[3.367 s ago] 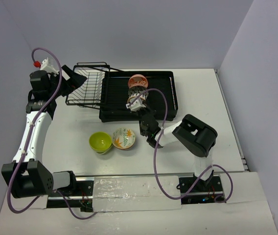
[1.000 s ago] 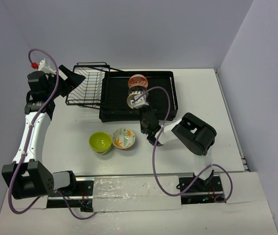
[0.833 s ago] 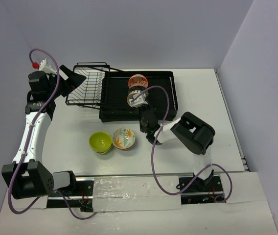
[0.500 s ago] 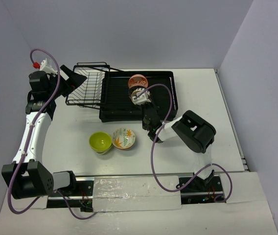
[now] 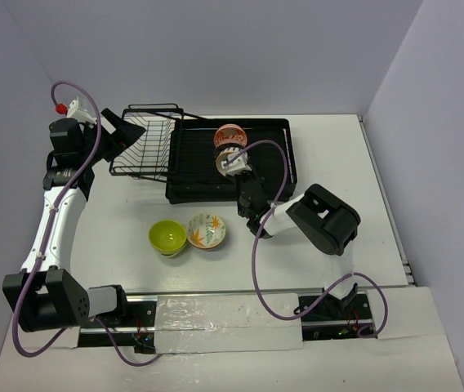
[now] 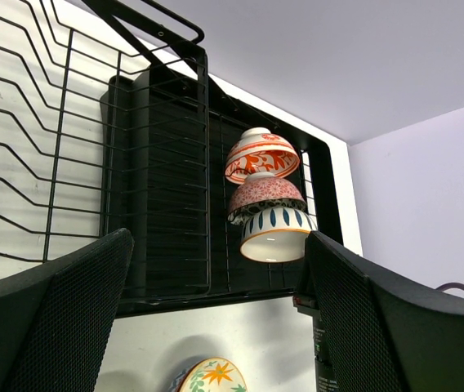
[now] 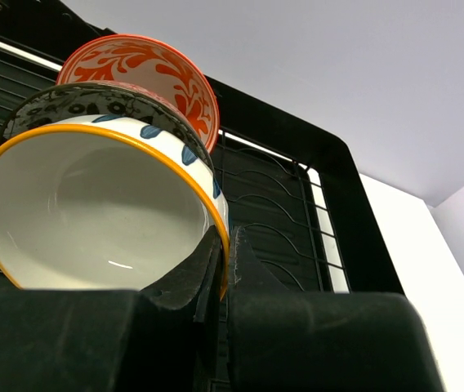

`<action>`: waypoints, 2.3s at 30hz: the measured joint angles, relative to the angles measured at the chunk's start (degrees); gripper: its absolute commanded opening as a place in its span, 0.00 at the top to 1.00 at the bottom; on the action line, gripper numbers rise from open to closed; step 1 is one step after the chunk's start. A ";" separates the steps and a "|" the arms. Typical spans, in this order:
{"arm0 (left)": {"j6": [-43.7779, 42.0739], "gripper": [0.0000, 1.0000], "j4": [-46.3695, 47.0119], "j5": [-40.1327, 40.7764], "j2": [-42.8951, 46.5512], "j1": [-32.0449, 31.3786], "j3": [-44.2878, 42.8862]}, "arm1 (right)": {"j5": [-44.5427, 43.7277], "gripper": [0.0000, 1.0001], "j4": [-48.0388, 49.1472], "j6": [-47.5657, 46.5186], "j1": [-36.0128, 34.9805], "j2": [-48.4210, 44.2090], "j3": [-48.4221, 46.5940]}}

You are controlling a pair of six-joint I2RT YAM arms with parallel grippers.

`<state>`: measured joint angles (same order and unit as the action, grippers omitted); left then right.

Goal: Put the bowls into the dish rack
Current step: Insert the bowl into the dish rack.

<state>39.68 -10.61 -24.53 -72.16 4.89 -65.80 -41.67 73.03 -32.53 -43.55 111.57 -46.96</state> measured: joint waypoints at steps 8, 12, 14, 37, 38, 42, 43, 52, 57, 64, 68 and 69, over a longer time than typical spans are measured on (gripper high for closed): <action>-0.02 0.07 -0.44 -0.04 -0.02 -0.26 0.00 | 0.31 1.00 0.26 0.48 -0.02 0.31 -0.02; -0.09 0.07 -0.72 0.09 -0.52 -0.26 -0.02 | 0.31 1.00 0.26 1.16 -0.02 1.03 -0.83; -0.20 0.07 -0.96 0.42 -1.09 -0.26 -0.02 | 0.55 1.00 0.26 1.44 -0.02 1.38 -1.33; -0.24 0.06 -1.27 1.05 -2.38 -0.24 -0.07 | 2.36 1.00 -2.08 5.53 0.22 0.72 -1.36; -0.24 0.06 -1.27 1.05 -2.38 -0.24 -0.07 | 2.36 1.00 -2.16 5.64 0.22 0.66 -1.36; -0.24 0.06 -1.27 1.03 -2.38 -0.24 -0.07 | 2.36 1.00 -2.89 6.12 0.24 -0.04 -0.90; -0.24 0.06 -1.25 1.03 -2.38 -0.24 -0.07 | 2.38 1.00 -2.99 6.16 0.26 -0.24 -0.66; -0.22 0.06 -1.22 0.98 -2.36 -0.24 -0.07 | 2.23 1.00 -3.96 6.58 0.33 -1.90 0.72; -0.22 0.06 -1.22 0.98 -2.36 -0.24 -0.07 | 2.32 1.00 -5.05 7.43 0.33 -2.51 0.92; -0.22 0.05 -1.20 0.98 -1.79 -0.28 -0.07 | 2.40 1.00 -6.08 8.15 0.37 -2.91 0.92; -0.22 0.05 -1.03 0.96 -1.55 -0.37 -0.07 | 2.51 1.00 -6.34 8.41 0.37 -3.02 0.92; -0.22 0.05 -1.03 0.96 -1.55 -0.37 -0.07 | 2.51 1.00 -6.36 8.50 0.37 -3.02 0.92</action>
<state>39.46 -11.64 -23.57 -73.71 4.51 -65.87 -39.16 66.67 -24.03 -43.18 108.55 -46.04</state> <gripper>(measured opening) 0.945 0.038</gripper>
